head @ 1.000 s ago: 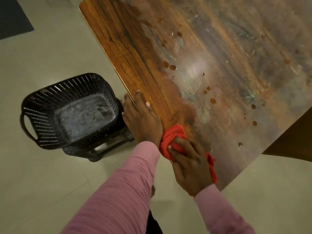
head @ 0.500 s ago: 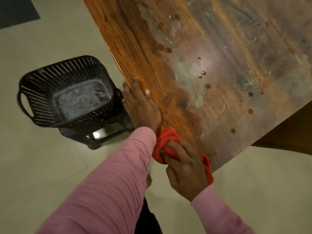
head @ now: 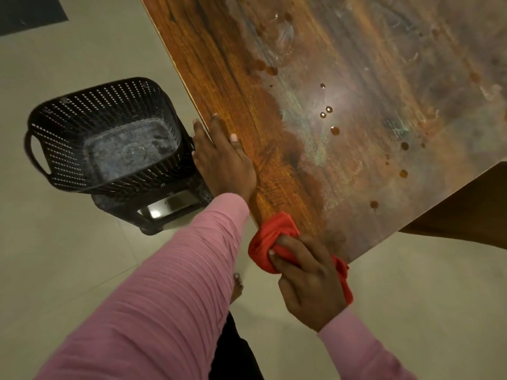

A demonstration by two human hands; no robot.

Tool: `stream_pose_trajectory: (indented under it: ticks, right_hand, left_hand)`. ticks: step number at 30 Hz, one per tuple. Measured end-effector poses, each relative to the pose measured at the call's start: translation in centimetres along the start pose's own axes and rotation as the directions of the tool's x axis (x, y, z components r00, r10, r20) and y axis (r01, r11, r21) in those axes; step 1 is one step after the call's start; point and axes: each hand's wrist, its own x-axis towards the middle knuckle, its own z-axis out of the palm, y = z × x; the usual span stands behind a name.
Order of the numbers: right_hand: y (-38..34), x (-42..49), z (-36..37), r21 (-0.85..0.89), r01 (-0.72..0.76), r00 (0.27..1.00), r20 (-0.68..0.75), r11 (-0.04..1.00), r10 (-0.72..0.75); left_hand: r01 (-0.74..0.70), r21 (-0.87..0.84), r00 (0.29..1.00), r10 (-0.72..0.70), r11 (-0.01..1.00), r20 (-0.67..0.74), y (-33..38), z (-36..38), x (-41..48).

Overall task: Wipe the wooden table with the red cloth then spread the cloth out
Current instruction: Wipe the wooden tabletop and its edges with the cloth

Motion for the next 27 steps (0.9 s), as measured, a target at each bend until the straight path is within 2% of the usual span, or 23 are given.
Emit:
stream_pose_trajectory:
  ticks: [3, 7, 9, 11, 14, 16, 18, 22, 24, 27]
  right_hand:
    - [2.4, -0.2, -0.7, -0.031, -0.004, 1.0, -0.01, 1.0, 0.004]
    - [5.6, 1.1, -2.2, -0.066, -0.266, 0.96, -0.104, 0.962, 0.258]
    - [4.9, 1.2, -1.9, -0.065, -0.338, 0.934, -0.144, 0.939, 0.326]
    - [2.4, 0.3, -0.9, -0.059, -0.322, 0.941, -0.127, 0.945, 0.313]
    - [-0.1, -1.4, 0.1, -0.036, -0.18, 0.982, -0.054, 0.983, 0.178]
    - [0.8, -1.7, -0.3, -0.029, -0.094, 0.995, -0.02, 0.995, 0.093]
    - [2.7, -1.2, -1.2, -0.064, -0.098, 0.995, 0.005, 0.993, 0.098]
    - [7.4, 0.4, -3.3, -0.203, -0.347, 0.936, -0.014, 0.916, 0.351]
    - [9.7, 1.8, -4.2, -0.197, -0.416, 0.908, -0.04, 0.888, 0.417]
    - [11.2, 3.3, -4.8, -0.099, -0.525, 0.851, -0.064, 0.845, 0.521]
  left_hand:
    - [-0.001, 0.026, 1.0, 0.001, 1.0, -0.002, 0.0, 0.0, 0.1]
    - [0.012, 0.051, 1.0, -0.011, 0.999, -0.015, 0.0, 0.0, -0.1]
    - [0.016, 0.059, 1.0, -0.015, 0.998, -0.024, 0.1, 0.0, -0.2]
    - [0.014, 0.078, 1.0, -0.012, 0.997, -0.029, 0.2, 0.0, -0.3]
    - [0.0, 0.104, 1.0, 0.003, 0.995, -0.025, 0.2, 0.2, -0.1]
    - [-0.014, 0.139, 1.0, 0.017, 0.99, -0.019, 0.1, -0.1, -0.4]
    - [-0.06, 0.184, 0.998, 0.063, 0.981, -0.013, 0.5, -0.3, -0.8]
    - [-0.135, 0.197, 0.991, 0.132, 0.971, 0.029, 1.9, -0.3, -4.1]
    - [-0.189, 0.204, 0.982, 0.178, 0.961, 0.069, 3.0, 0.3, -6.0]
    - [-0.232, 0.262, 0.972, 0.213, 0.937, 0.101, 3.7, 1.5, -8.2]
